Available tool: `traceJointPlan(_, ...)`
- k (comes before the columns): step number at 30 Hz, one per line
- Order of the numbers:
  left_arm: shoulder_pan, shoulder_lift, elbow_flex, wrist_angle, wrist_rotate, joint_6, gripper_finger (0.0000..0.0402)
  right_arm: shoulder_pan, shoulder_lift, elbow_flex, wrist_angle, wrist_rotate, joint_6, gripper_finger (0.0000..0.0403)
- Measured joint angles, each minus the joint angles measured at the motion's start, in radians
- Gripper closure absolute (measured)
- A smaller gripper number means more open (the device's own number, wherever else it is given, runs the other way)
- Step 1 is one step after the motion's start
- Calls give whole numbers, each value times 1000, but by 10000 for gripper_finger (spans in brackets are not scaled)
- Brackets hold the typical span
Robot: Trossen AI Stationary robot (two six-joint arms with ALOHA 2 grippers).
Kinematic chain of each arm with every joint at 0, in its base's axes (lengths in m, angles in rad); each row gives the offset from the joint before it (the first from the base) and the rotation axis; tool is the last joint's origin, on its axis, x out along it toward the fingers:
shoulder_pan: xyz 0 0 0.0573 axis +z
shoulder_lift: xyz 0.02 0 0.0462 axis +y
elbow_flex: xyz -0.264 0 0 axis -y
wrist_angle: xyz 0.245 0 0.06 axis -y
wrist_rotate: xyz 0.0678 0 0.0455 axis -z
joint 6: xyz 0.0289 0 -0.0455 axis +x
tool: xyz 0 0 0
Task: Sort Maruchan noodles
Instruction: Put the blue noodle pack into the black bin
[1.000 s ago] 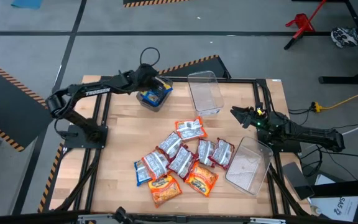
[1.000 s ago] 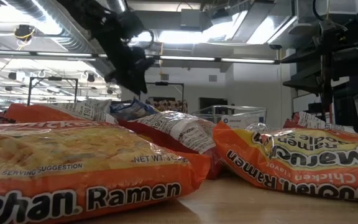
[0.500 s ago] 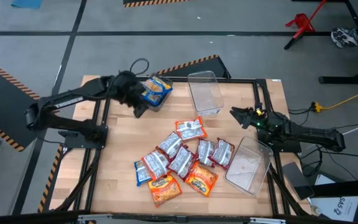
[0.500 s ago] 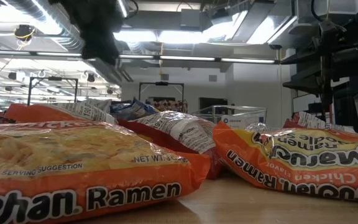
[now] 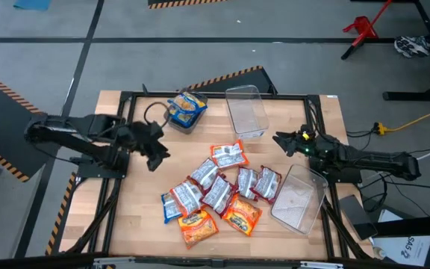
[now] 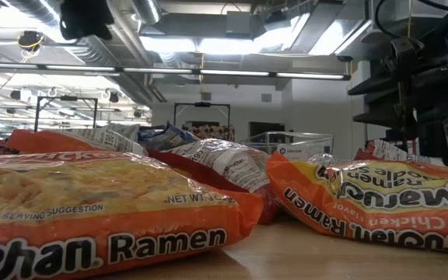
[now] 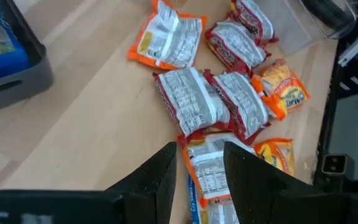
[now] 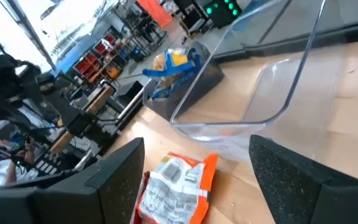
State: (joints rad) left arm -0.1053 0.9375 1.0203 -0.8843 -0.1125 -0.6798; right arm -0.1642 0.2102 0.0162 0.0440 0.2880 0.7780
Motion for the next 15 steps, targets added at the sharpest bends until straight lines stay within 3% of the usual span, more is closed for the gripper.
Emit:
traceJointPlan(5,-148,-1,-1,-2,-119,-72,275,0,-1,0,2,-19,2,125)
traceJointPlan(15,-247,5,-128,103,-61,-209,237,0,-1,-1,3,-19,2,125)
